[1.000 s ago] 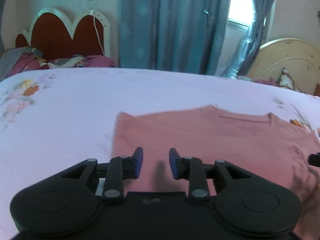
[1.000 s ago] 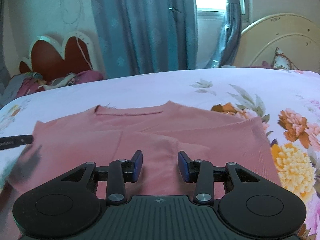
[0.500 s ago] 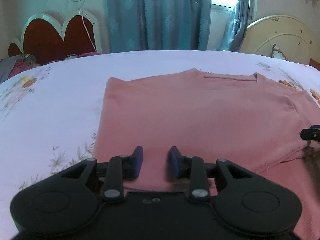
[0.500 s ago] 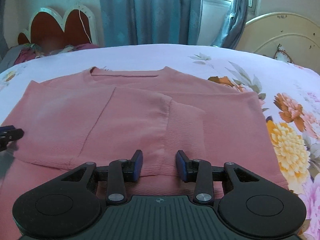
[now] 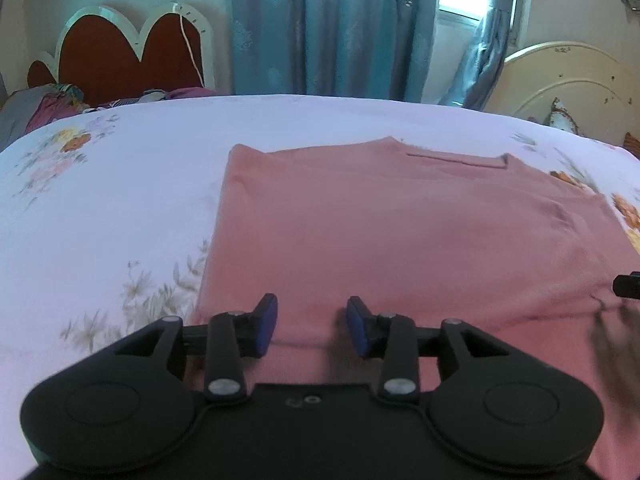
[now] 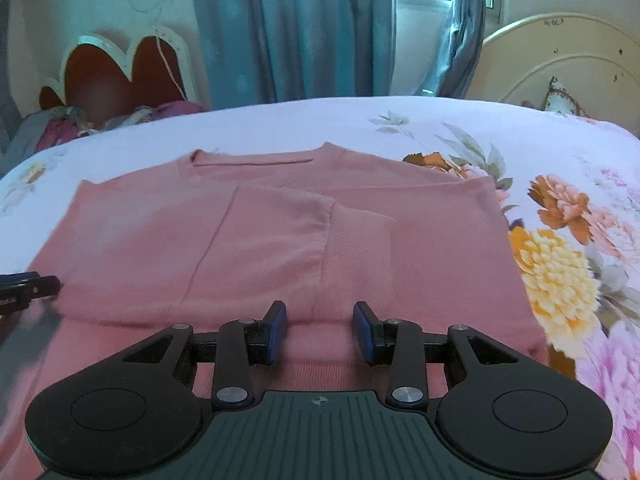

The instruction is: Fold small clothes

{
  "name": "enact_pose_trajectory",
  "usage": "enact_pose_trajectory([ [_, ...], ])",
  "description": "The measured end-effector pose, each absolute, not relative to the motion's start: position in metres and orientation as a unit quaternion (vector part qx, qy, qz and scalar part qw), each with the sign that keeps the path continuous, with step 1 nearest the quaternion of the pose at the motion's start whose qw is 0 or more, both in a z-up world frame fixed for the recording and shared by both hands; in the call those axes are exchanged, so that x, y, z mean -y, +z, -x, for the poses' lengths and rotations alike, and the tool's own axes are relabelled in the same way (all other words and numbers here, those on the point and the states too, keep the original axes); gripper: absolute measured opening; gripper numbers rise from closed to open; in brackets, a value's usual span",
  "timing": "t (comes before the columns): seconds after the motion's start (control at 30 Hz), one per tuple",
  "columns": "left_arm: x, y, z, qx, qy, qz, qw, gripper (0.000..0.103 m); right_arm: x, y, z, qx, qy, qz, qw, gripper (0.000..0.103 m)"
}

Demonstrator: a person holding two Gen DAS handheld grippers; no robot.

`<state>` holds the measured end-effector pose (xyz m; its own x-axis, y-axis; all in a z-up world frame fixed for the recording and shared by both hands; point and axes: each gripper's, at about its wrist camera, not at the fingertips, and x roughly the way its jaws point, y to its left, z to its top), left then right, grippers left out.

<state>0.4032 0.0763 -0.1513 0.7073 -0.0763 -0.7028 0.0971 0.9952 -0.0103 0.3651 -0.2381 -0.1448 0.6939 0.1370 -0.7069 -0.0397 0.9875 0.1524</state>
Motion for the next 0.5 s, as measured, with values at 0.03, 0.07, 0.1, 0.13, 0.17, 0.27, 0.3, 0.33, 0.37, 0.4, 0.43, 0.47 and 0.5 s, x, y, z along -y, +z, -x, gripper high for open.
enact_pose_trajectory([
  [0.03, -0.075, -0.15, -0.397, -0.379, -0.05, -0.015, 0.924, 0.038, 0.24, -0.143, -0.358, -0.388, 0.049, -0.065, 0.918, 0.037],
  [0.07, -0.072, -0.148, -0.388, -0.38, -0.055, -0.016, 0.923, 0.038, 0.241, -0.142, -0.352, -0.388, 0.05, -0.068, 0.918, 0.037],
  [0.1, -0.071, -0.146, -0.382, -0.382, -0.06, -0.016, 0.922, 0.038, 0.243, -0.141, -0.344, -0.389, 0.052, -0.073, 0.917, 0.037],
  [0.13, -0.068, -0.145, -0.376, -0.384, -0.064, -0.015, 0.921, 0.039, 0.243, -0.14, -0.338, -0.389, 0.054, -0.077, 0.916, 0.037],
  [0.17, -0.065, -0.143, -0.367, -0.385, -0.068, -0.014, 0.92, 0.04, 0.244, -0.14, -0.331, -0.391, 0.057, -0.08, 0.915, 0.037],
  [0.27, -0.058, -0.14, -0.346, -0.387, -0.075, -0.012, 0.919, 0.045, 0.244, -0.139, -0.31, -0.395, 0.068, -0.078, 0.913, 0.037],
  [0.3, -0.056, -0.139, -0.339, -0.389, -0.075, -0.012, 0.918, 0.046, 0.244, -0.14, -0.303, -0.398, 0.072, -0.079, 0.911, 0.037],
  [0.33, -0.055, -0.139, -0.332, -0.39, -0.073, -0.01, 0.918, 0.046, 0.245, -0.141, -0.296, -0.4, 0.075, -0.082, 0.91, 0.037],
  [0.37, -0.054, -0.139, -0.325, -0.391, -0.069, -0.008, 0.918, 0.047, 0.246, -0.142, -0.29, -0.401, 0.078, -0.087, 0.908, 0.037],
  [0.4, -0.054, -0.139, -0.318, -0.391, -0.064, -0.006, 0.918, 0.048, 0.247, -0.142, -0.285, -0.403, 0.081, -0.092, 0.907, 0.037],
  [0.43, -0.055, -0.14, -0.311, -0.393, -0.06, -0.004, 0.918, 0.048, 0.249, -0.143, -0.279, -0.405, 0.084, -0.095, 0.905, 0.037],
  [0.47, -0.055, -0.141, -0.305, -0.395, -0.056, -0.002, 0.917, 0.048, 0.25, -0.144, -0.275, -0.406, 0.087, -0.096, 0.905, 0.037],
  [0.5, -0.054, -0.142, -0.299, -0.397, -0.052, -0.003, 0.917, 0.048, 0.25, -0.144, -0.27, -0.405, 0.09, -0.094, 0.905, 0.037],
])
